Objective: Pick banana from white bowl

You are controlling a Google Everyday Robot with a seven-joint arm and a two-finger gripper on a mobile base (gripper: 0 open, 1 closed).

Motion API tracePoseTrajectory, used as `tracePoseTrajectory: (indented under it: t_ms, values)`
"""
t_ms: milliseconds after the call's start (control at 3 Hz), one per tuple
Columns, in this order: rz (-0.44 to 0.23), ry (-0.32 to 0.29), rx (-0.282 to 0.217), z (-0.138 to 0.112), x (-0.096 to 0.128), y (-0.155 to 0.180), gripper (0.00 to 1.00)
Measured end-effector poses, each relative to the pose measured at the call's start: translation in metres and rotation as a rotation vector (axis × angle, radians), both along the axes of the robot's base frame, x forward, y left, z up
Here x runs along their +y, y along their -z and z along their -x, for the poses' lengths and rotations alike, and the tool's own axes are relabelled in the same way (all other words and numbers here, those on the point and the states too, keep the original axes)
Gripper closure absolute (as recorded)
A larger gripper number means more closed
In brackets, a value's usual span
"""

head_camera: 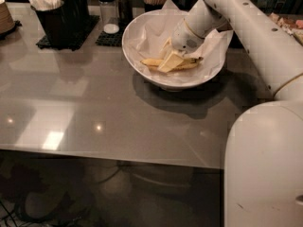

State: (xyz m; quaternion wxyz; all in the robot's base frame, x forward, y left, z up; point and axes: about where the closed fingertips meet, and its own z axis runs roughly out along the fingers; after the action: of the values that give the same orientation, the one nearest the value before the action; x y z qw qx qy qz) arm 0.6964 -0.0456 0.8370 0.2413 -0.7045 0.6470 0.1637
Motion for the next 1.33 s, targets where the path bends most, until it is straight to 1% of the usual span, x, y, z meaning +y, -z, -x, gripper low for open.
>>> tracePoseTrajectory:
  t_ms: [333,667,1000,1333]
  values:
    - [-0.015,0.053,-0.084,-0.004,-0.016,-0.036,1.0]
    - [-0.115,0.073,-0.194,-0.007,-0.031,-0.079,1.0]
    - [-0.21,0.059,-0.251,0.005,-0.045,-0.113,1.0]
    - [-0.336,0.065,-0.298,0.033,-0.064,-0.146,1.0]
